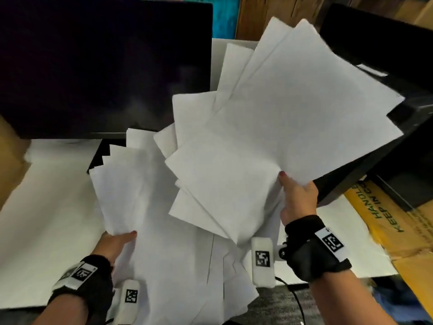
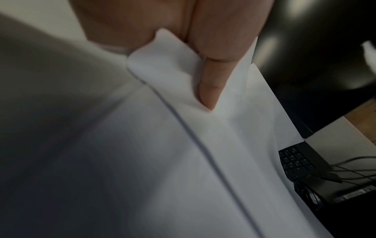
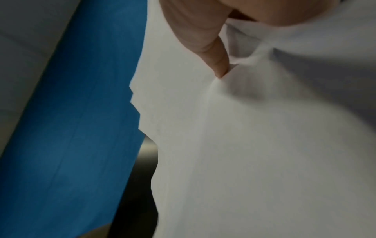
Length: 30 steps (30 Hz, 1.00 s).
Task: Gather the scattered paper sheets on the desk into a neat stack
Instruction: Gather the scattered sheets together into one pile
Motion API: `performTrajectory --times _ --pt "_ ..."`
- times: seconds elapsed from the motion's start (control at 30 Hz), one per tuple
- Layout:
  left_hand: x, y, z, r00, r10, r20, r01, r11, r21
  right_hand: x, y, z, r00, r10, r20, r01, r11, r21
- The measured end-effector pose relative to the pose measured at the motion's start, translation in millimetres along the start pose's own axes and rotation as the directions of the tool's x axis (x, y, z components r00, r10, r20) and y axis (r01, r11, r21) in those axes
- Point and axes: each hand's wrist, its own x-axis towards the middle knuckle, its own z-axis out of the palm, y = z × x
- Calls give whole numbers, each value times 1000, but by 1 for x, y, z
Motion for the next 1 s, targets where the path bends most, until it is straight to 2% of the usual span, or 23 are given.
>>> performTrajectory --times 0.1,0.2,0.3,0.47,0.53,0.7,0.77,0.83,0.93,1.0 --pt "-7 3 2 1000 0 28 -1 1000 11 0 -3 5 994 95 54 -97 994 42" --pt "-11 7 5 998 24 49 -26 999 29 -4 5 14 992 104 73 -106 994 26" --pt "-12 8 8 994 46 103 -46 999 -1 -8 29 16 988 121 94 -112 989 -96" --pt "-13 17 11 974 86 210 -75 995 -62 -8 50 4 942 156 297 -21 911 -413" --pt "-16 20 13 969 97 229 -81 994 -79 -7 54 0 933 154 325 19 883 -470" --pt "-22 26 23 956 106 274 -82 992 -95 -3 75 -6 977 139 164 -36 858 -513" --pt "-20 28 24 952 106 288 -85 993 -86 -4 81 -7 977 153 147 -51 841 -539" --pt "-14 29 24 954 98 282 -80 994 -76 -5 82 -8 967 156 202 2 786 -619" --pt "-8 29 24 963 87 255 -72 995 -69 -2 73 -13 954 94 285 146 684 -715" --pt "-4 28 24 970 75 231 -62 996 -64 1 62 -17 953 67 294 167 697 -698"
